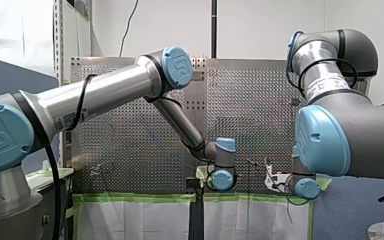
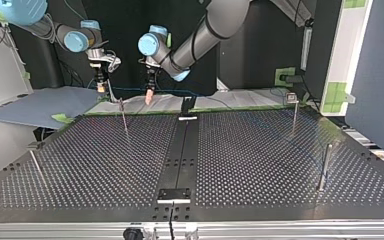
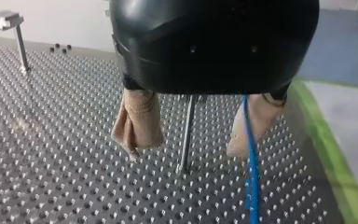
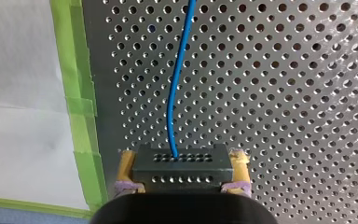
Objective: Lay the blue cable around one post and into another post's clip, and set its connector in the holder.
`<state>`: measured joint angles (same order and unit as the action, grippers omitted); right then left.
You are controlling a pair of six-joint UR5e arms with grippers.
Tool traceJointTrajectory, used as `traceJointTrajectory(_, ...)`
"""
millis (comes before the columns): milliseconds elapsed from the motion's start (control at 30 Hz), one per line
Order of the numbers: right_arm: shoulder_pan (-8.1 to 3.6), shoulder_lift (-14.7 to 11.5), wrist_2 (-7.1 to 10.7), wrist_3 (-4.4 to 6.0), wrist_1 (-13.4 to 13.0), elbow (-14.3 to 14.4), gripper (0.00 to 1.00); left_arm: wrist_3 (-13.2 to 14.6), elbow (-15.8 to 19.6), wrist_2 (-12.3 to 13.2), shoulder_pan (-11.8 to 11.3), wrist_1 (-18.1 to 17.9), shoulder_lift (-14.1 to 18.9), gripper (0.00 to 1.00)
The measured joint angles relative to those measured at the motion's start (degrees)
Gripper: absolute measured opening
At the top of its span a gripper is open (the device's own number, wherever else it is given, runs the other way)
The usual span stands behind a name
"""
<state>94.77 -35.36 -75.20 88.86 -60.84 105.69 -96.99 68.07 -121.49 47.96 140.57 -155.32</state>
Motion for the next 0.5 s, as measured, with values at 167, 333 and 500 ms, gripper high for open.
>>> traceJointTrajectory(167,-0.11,0.0,0.25,0.0,0.0,0.0,0.0,0.0,-0.9,0.0,-1.2,1.7,0.0,1.0)
traceJointTrajectory(333,-0.25,-0.1,0.3,0.01,0.1,-0.2,0.0,0.0,-1.0,-0.1,-1.6,2.0,0.1,0.69)
traceJointTrajectory(500,-0.49,-0.5,0.24,0.05,0.1,-0.4,0.0,0.2,-1.0,-0.1,-1.1,1.9,0.1,0.07)
